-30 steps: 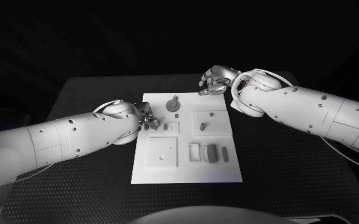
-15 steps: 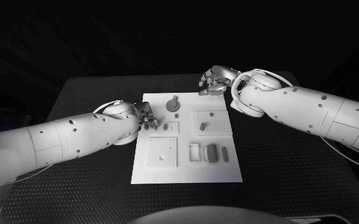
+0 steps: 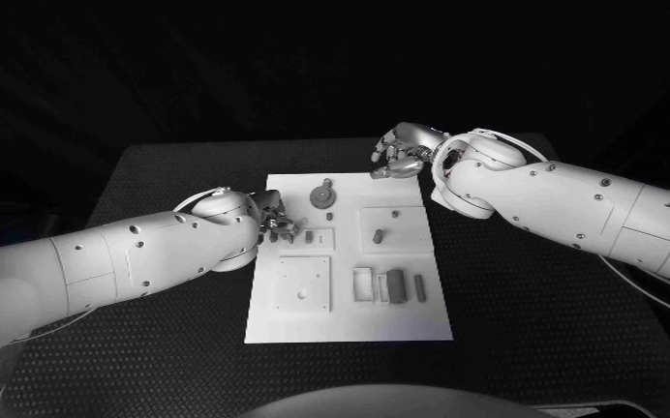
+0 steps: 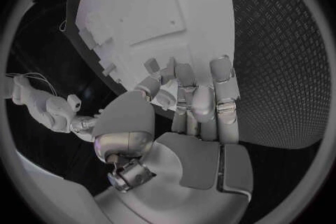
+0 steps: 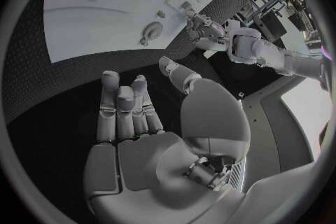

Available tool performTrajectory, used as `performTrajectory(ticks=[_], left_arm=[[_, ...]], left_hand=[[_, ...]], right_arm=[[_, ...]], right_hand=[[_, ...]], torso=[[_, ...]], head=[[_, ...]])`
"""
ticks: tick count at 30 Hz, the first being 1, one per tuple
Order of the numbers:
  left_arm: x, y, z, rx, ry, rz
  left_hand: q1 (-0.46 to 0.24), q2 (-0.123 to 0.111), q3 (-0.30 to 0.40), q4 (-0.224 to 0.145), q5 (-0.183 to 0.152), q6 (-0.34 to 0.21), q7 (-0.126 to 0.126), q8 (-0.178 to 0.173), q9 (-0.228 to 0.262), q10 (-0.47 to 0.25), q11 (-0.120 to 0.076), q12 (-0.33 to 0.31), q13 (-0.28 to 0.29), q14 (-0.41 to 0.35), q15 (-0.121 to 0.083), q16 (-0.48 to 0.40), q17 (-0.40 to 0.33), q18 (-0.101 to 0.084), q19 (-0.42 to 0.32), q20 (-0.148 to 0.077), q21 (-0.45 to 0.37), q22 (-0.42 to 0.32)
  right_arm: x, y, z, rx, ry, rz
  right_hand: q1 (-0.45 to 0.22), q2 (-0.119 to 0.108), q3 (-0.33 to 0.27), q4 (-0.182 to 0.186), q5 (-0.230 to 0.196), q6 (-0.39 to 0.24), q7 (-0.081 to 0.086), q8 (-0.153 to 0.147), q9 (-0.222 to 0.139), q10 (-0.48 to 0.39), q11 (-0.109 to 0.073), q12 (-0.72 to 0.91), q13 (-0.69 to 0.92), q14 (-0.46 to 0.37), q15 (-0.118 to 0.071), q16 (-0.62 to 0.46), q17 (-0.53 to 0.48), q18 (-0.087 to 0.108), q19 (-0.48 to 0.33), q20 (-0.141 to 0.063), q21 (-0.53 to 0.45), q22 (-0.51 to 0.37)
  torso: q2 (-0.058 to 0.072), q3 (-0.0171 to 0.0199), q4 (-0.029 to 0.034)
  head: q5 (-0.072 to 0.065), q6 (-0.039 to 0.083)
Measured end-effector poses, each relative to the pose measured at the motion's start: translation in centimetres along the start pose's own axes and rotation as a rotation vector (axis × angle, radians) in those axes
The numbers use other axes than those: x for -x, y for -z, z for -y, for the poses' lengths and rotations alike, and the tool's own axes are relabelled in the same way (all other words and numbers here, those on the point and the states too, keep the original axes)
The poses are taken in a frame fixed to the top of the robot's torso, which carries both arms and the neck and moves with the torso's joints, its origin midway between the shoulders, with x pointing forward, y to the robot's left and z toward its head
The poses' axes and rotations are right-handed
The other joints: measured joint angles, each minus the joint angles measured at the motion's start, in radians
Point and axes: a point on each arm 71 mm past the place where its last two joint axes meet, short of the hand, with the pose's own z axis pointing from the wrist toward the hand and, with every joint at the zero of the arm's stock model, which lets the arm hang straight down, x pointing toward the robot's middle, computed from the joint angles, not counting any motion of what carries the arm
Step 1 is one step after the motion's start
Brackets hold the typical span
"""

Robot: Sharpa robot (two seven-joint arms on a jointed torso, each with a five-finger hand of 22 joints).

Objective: Assemble the parts on the task board

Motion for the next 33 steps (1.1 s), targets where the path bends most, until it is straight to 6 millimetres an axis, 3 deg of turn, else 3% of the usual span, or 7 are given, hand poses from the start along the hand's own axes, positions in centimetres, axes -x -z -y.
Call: performTrajectory(ticks=[22,25,28,33], left_arm=[[-0.38,0.11,-0.02,-0.007,-0.003,0.000],[-0.43,0.11,-0.07,-0.007,0.000,0.003],[-0.48,0.10,-0.13,-0.006,0.003,0.006],[-0.53,0.08,-0.20,-0.005,0.007,0.011]], left_hand=[[0.004,-0.004,0.004,0.004,0.000,0.003,-0.002,0.006,-0.003,0.002,-0.002,0.000,-0.004,0.001,-0.001,0.000,-0.005,0.000,0.001,0.001,0.004,0.000],[0.005,-0.016,0.005,0.005,-0.016,0.003,-0.002,0.008,-0.005,0.002,-0.002,0.000,-0.006,0.001,-0.001,0.000,-0.009,0.000,0.001,0.001,0.004,0.000],[0.009,-0.025,0.033,0.033,-0.062,0.003,-0.002,0.016,-0.013,0.003,-0.003,0.000,-0.009,0.001,-0.001,0.000,-0.013,0.000,0.001,0.001,0.008,0.000],[0.006,-0.028,0.034,0.034,-0.066,0.003,-0.002,0.018,-0.014,0.002,-0.005,0.000,-0.011,0.002,-0.002,-0.001,-0.014,0.000,0.001,0.001,0.008,0.000]], right_arm=[[0.00,0.04,0.08,-0.002,0.000,-0.003],[0.00,0.04,0.08,-0.002,0.000,-0.003],[0.01,0.04,0.10,-0.002,0.000,-0.003],[0.01,0.05,0.11,-0.002,0.000,-0.003]], right_hand=[[0.000,0.000,0.000,0.000,0.000,0.001,-0.001,0.000,0.000,0.000,0.000,0.000,-0.001,0.000,0.000,0.000,0.000,0.000,0.000,0.000,0.000,0.000],[0.000,0.000,0.000,0.000,0.000,0.002,-0.002,0.000,-0.001,0.000,0.000,0.000,-0.001,0.000,0.000,0.000,0.000,0.000,0.000,0.000,0.000,0.000],[0.000,0.000,0.000,0.000,0.000,0.002,-0.002,0.000,-0.001,0.000,0.000,0.000,-0.001,0.000,0.000,0.000,0.000,0.000,0.000,0.000,0.000,0.000],[0.000,0.000,0.000,0.000,0.000,0.002,-0.002,0.000,-0.001,0.000,0.000,0.000,-0.001,0.000,0.000,0.000,-0.001,0.000,0.000,0.000,0.000,0.000]], torso=[[0.000,-0.0001,0.0001],[0.000,-0.0001,0.0001],[0.000,-0.0001,0.0001],[0.000,-0.0001,0.0000]], head=[[0.000,-0.005],[-0.001,-0.005],[-0.002,-0.005],[-0.002,-0.004]])
